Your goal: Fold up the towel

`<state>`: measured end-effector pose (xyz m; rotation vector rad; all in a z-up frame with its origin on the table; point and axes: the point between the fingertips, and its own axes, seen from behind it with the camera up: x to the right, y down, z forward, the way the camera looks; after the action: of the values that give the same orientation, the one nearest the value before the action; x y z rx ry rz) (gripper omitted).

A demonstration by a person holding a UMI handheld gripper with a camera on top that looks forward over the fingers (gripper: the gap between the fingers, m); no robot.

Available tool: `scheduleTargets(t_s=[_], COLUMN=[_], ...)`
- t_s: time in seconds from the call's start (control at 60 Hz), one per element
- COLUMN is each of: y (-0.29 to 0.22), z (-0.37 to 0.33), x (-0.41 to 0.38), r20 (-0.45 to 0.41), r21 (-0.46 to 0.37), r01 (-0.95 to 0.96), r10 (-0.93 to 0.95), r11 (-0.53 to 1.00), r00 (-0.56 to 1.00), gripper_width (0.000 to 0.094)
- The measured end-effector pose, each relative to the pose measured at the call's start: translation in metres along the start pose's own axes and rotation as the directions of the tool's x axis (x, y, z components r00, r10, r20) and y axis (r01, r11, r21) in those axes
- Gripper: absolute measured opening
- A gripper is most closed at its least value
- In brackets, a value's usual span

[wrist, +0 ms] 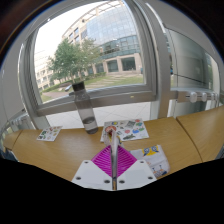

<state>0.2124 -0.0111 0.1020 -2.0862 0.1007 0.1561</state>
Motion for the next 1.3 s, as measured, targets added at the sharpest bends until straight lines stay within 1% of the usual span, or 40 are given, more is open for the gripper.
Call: scheduleTargets(t_s=[0.067,0.083,0.117,0.167,0.233,0.25,0.3,0.317,0.367,0.383,0.4,0.517,0.6,0.65,0.7,0.8,0.867,0.917,0.983,1.0,1.067,1.083,1.15,1.167,1.3], y=[-0.013,-0.009,-0.01,-0.004,0.015,0.018,0.034,0.038,0.047,0.05,0.051,0.043,0.027,0.012,-0.004,-0.028,-0.04,-0.038,-0.034,-0.028,-0.022,-0.012,-0.002,0.007,0.034], z=[-0.008,0.001,-0.001,0.002,0.014,0.015,0.023,0.024,0.025,0.027,0.027,0.025,0.013,0.005,-0.004,-0.025,-0.039,-0.044,-0.051,-0.054,-0.059,-0.061,-0.066,-0.068,-0.082], x=[0.036,0.052,0.071,0.101,0.146,0.155,0.181,0.189,0.211,0.218,0.224,0.235,0.234,0.227,0.211,0.167,0.128,0.1,0.063,0.056,0.022,0.018,-0.012,-0.015,-0.061], r20=[-0.051,-0.056,-0.098,-0.14,-0.202,-0.218,-0.249,-0.26,-0.296,-0.306,-0.318,-0.325,-0.349,-0.344,-0.321,-0.239,-0.181,-0.139,-0.103,-0.093,-0.081,-0.072,-0.061,-0.048,-0.015], r21=[0.015,0.026,0.007,-0.012,-0.043,-0.061,-0.084,-0.094,-0.124,-0.124,-0.128,-0.092,-0.055,-0.024,0.013,0.093,0.124,0.142,0.13,0.142,0.126,0.139,0.124,0.135,0.121], r01=[0.001,0.001,0.001,-0.006,-0.004,-0.005,-0.001,0.003,0.028,0.036,0.044,0.065,0.083,0.097,0.106,0.103,0.095,0.089,0.089,0.091,0.102,0.106,0.109,0.112,0.128], r10=[-0.001,0.0,0.0,0.004,-0.005,-0.009,-0.02,-0.027,-0.064,-0.073,-0.083,-0.092,-0.097,-0.099,-0.096,-0.079,-0.071,-0.069,-0.075,-0.078,-0.092,-0.097,-0.102,-0.107,-0.127], r11=[1.0,1.0,1.0,1.0,0.999,0.998,0.996,0.996,0.992,0.992,0.991,0.994,0.995,0.995,0.994,0.99,0.988,0.986,0.988,0.986,0.987,0.985,0.986,0.984,0.984], r00=[0.999,0.998,0.995,0.99,0.979,0.976,0.968,0.965,0.953,0.949,0.944,0.941,0.932,0.934,0.942,0.968,0.981,0.988,0.992,0.993,0.992,0.993,0.993,0.993,0.992], gripper_width=[0.003,0.003,0.003,0.003,0.003,0.005,0.0166,0.0225,0.0453,0.0508,0.0543,0.0636,0.0699,0.0719,0.0739,0.0764,0.0774,0.0779,0.0791,0.0793,0.0794,0.0793,0.0796,0.0798,0.0812])
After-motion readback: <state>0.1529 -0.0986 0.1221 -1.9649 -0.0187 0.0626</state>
